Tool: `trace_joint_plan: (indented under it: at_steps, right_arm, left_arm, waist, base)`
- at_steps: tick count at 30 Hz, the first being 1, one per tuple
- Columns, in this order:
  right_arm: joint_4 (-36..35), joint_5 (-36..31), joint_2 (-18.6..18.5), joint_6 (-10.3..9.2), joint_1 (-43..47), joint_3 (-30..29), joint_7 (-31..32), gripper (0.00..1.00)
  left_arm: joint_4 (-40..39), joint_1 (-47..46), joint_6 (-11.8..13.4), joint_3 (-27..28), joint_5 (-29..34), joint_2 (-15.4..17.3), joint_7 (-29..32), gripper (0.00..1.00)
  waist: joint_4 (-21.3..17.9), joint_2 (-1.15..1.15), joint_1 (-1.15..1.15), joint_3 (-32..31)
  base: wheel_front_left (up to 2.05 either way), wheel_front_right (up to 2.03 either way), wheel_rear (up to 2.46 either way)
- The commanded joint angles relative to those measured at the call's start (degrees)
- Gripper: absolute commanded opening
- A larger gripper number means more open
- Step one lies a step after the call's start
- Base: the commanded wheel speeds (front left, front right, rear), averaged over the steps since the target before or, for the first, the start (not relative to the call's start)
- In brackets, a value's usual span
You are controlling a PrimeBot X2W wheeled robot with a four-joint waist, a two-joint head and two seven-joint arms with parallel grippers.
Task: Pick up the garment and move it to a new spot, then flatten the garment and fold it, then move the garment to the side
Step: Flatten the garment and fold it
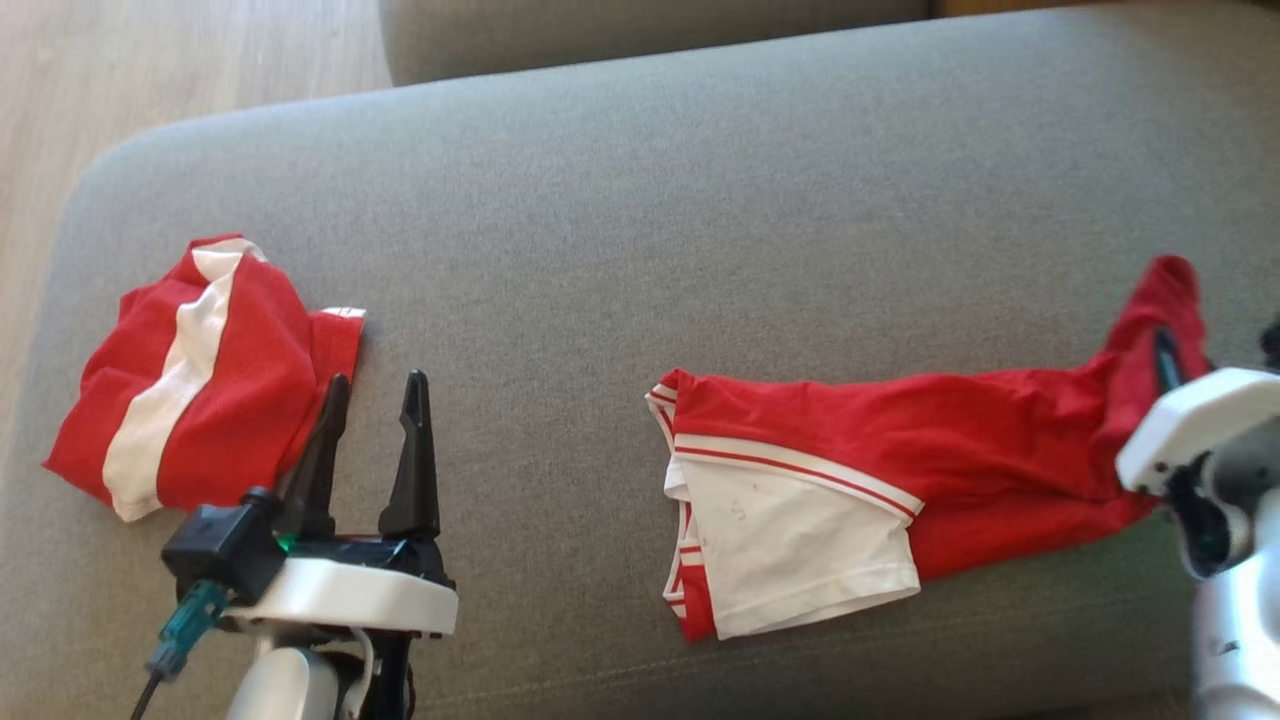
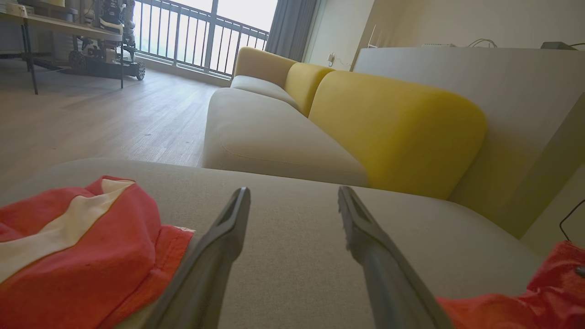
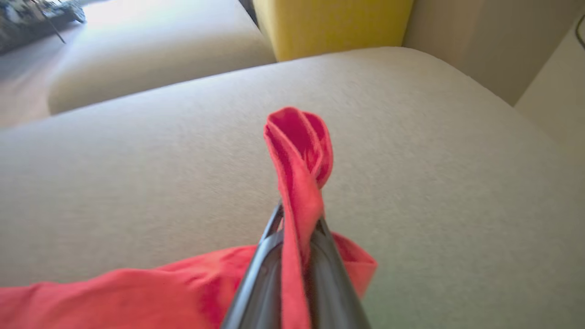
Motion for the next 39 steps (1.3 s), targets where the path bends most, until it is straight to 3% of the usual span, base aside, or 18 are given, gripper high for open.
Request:
trace_joint_plan:
  at_steps: [1, 8, 14, 21, 33, 34, 35, 36, 39]
  right_arm:
    - [-4.54, 2.14, 0.65, -0.02, -0.18, 2.24, 1.59, 0.0]
    - [-21.87, 12.46, 5.36, -0.02, 5.62, 9.42, 12.7, 0.0]
    - [-28.47, 23.51, 5.85, -0.02, 10.29, 16.33, 15.9, 0.0]
    - [-26.35, 28.66, 5.87, -0.02, 12.29, 24.44, 12.11, 0.0]
    - [-14.7, 35.06, 5.88, -0.02, 9.78, 32.99, 4.18, 0.0]
    - [-13.59, 35.27, 5.88, -0.02, 9.46, 33.26, 3.57, 0.07]
    - [-12.52, 35.16, 5.88, -0.02, 9.09, 33.63, 3.09, 0.83]
    - [-11.58, 35.34, 5.88, -0.02, 8.74, 34.03, 2.76, 1.0]
    - [-10.24, 36.73, 5.88, -0.02, 7.44, 35.27, 1.41, 1.0]
  left_arm:
    - [-1.5, -1.4, 0.42, 1.21, -0.53, 0.08, -0.45, 1.0]
    - [-2.41, -0.91, 1.92, 0.84, -1.32, 0.08, -0.45, 1.0]
    - [-2.99, -0.4, 2.26, 0.86, -1.39, 0.08, -0.45, 1.0]
    - [-2.8, -0.78, 1.93, 0.6, -1.18, 0.08, -0.45, 1.0]
    - [-2.08, -1.63, 1.76, 0.36, -1.63, 0.08, -0.45, 1.0]
    - [-1.94, -1.74, 1.8, 0.29, -1.8, 0.08, -0.45, 1.0]
    - [-1.84, -1.86, 1.84, 0.21, -1.95, 0.08, -0.45, 1.0]
    - [-1.76, -1.96, 1.89, 0.12, -2.09, 0.08, -0.45, 1.0]
    - [-1.65, -2.13, 2.0, -0.15, -2.29, 0.08, -0.45, 1.0]
  waist:
    - [-0.23, 0.0, 0.0, -0.95]
    - [-0.33, 0.0, 0.0, -2.4]
    - [0.23, 0.0, 0.0, -2.6]
    - [1.59, 0.0, 0.0, -2.12]
    - [4.99, 0.0, 0.0, -0.21]
    - [5.3, 0.0, 0.0, -0.08]
    - [5.56, 0.0, 0.0, -0.03]
    - [5.82, 0.0, 0.0, -0.01]
    - [6.35, 0.0, 0.0, 0.02]
  base:
    - [0.0, 0.0, 0.0]
    - [0.0, 0.0, 0.0]
    - [0.0, 0.0, 0.0]
    - [0.0, 0.0, 0.0]
    - [0.0, 0.0, 0.0]
    - [0.0, 0.0, 0.0]
    - [0.0, 0.0, 0.0]
    - [0.0, 0.0, 0.0]
    - [0.0, 0.0, 0.0]
